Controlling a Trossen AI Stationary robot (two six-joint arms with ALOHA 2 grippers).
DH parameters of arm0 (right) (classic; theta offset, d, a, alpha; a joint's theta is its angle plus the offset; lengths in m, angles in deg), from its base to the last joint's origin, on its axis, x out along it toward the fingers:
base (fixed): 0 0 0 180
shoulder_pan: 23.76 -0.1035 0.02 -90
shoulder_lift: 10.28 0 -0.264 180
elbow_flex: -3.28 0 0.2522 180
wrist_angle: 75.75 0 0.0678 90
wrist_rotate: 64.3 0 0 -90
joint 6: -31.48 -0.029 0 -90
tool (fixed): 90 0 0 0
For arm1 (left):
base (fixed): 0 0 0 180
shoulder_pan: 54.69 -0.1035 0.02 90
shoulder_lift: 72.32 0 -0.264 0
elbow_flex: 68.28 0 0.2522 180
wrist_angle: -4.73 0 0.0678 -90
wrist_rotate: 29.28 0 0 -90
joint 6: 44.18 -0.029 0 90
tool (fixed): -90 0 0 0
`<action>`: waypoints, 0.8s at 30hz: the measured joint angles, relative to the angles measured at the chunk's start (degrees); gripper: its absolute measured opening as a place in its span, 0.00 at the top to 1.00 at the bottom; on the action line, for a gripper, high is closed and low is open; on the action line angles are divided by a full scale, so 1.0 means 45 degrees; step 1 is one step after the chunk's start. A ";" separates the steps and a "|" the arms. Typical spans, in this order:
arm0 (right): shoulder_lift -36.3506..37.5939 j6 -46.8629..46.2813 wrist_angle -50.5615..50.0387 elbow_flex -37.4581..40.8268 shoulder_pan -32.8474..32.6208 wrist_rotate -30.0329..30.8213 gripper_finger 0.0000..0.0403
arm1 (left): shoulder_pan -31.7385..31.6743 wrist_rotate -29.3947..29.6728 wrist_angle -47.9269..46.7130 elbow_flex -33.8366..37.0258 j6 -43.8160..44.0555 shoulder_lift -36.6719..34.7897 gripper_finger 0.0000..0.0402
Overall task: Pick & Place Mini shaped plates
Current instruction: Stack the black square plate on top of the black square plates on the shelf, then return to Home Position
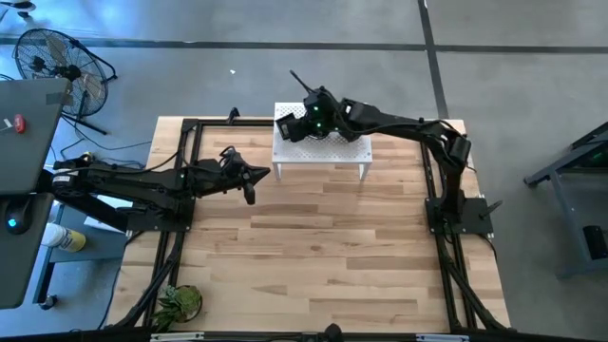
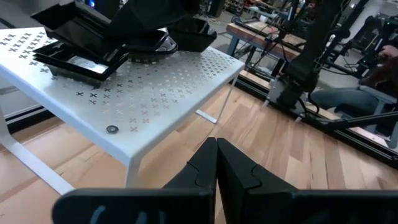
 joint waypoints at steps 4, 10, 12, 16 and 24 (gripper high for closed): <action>0.0001 0.0005 0.0046 0.0000 0.0000 -0.0034 0.97 | 0.0000 0.0000 0.0000 0.0000 0.0000 0.0004 1.00; 0.0001 0.0102 0.0045 0.0000 0.0000 -0.0065 0.97 | 0.0000 0.0005 0.0000 0.0000 0.0000 0.0004 1.00; 0.0001 0.0270 0.0035 0.0000 0.0000 -0.0073 0.96 | 0.0000 0.0006 0.0000 0.0000 0.0000 0.0004 1.00; 0.0006 0.0287 0.0042 0.0000 0.0000 -0.0083 0.91 | 0.0000 0.0010 0.0000 0.0000 0.0000 0.0004 1.00; 0.0062 0.0374 0.0021 0.0000 0.0000 -0.0405 0.76 | 0.0000 0.0017 0.0000 0.0000 0.0000 0.0004 1.00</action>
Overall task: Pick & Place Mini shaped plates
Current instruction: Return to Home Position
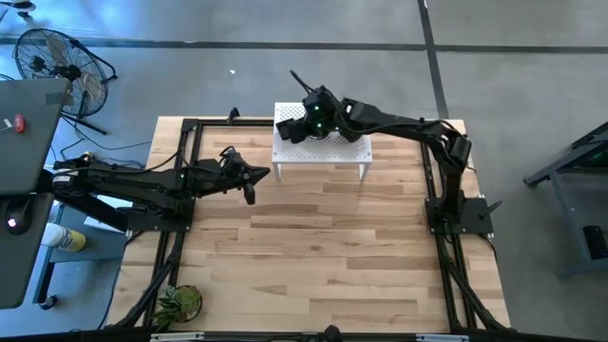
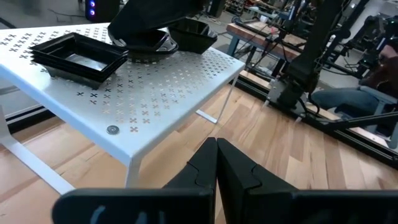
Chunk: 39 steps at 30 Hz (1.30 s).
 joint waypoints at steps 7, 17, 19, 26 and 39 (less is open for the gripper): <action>0.1201 0.2614 -0.0541 0.0000 -0.0120 -0.0899 0.81 | 0.0000 0.0012 -0.0221 0.0000 0.0005 0.0000 1.00; 0.3950 0.6365 0.0337 0.2426 -0.1285 -0.2160 0.97 | 0.0005 0.0012 -0.0775 0.0000 0.0102 0.0005 1.00; 0.4835 0.6209 0.1620 0.3923 -0.1518 -0.2282 0.98 | 0.0005 0.0009 -0.0777 0.0000 0.0102 0.0005 1.00; 0.8844 0.5450 0.4171 0.8385 -0.1989 -0.1566 0.97 | 0.0005 -0.0076 -0.1047 0.0000 0.0107 0.0005 1.00; 1.5662 0.6465 0.4454 1.4122 -0.1967 0.0232 0.96 | 0.0005 -0.0060 -0.0972 0.0000 0.0155 0.0005 1.00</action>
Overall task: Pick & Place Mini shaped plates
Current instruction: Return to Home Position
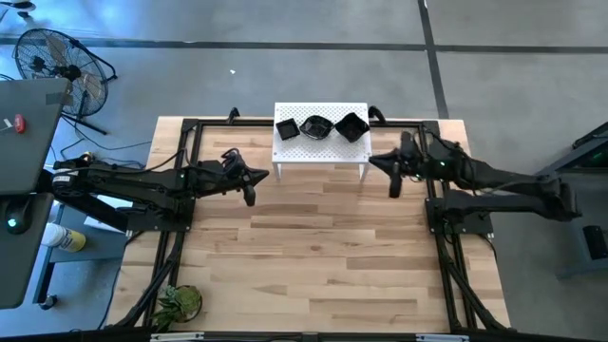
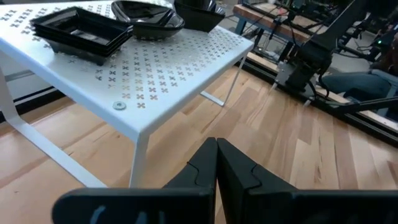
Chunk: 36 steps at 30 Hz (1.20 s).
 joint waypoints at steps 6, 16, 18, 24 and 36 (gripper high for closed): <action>0.2709 0.0538 0.0745 0.1944 0.0000 0.1330 0.96 | 0.0000 0.0036 0.0285 0.0000 -0.0059 0.0000 1.00; 0.6952 0.1069 0.0626 0.4239 0.0005 0.2858 0.96 | 0.0000 -0.0916 0.0957 0.0000 -0.1331 -0.0092 1.00; 0.7862 0.1000 0.0582 0.4609 0.0005 0.2884 0.96 | 0.0000 -0.1106 0.1200 0.0000 -0.1789 -0.0092 1.00; 0.8638 0.1012 -0.0170 0.4960 0.0005 0.3112 0.96 | 0.0000 -0.1123 0.2107 0.0528 -0.2155 -0.0311 1.00; 0.8814 0.0605 0.1415 0.6140 0.0005 0.3466 0.95 | -0.0002 -0.0679 0.3311 0.3088 -0.2399 -0.2966 1.00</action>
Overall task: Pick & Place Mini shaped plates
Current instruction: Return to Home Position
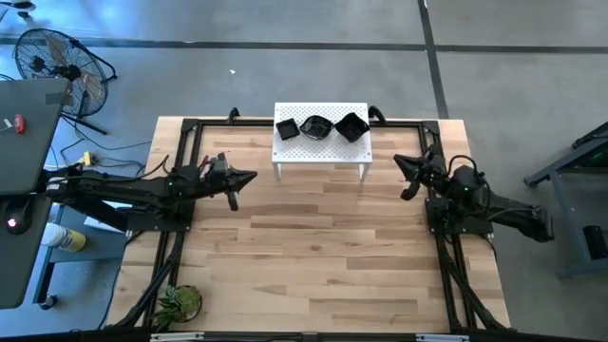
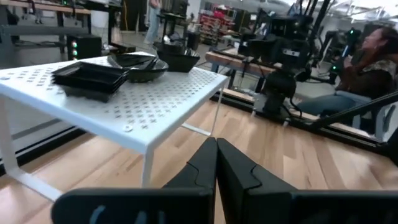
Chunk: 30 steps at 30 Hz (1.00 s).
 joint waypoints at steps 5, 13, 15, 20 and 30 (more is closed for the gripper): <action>-0.0010 -0.0244 0.1964 0.1103 0.0000 0.0033 0.95 | 0.0002 0.0078 0.0018 0.1180 0.0005 -0.1849 1.00; -0.0010 0.0124 0.1963 0.1075 0.0000 0.0432 0.95 | 0.0002 0.1297 -0.1495 0.2235 -0.0027 -0.5400 1.00; -0.0010 0.0119 0.1962 0.1075 0.0000 0.0455 0.95 | 0.0002 0.1365 -0.2472 0.2245 -0.0113 -0.6100 1.00; -0.0010 0.0124 0.1931 0.1075 0.0000 0.0686 0.95 | 0.0002 0.1426 -0.4188 0.2269 -0.0232 -0.7758 1.00; -0.0010 0.0041 0.2068 0.1071 0.0000 0.0679 0.95 | 0.0002 0.1454 -0.5283 0.2293 -0.0087 -0.8345 1.00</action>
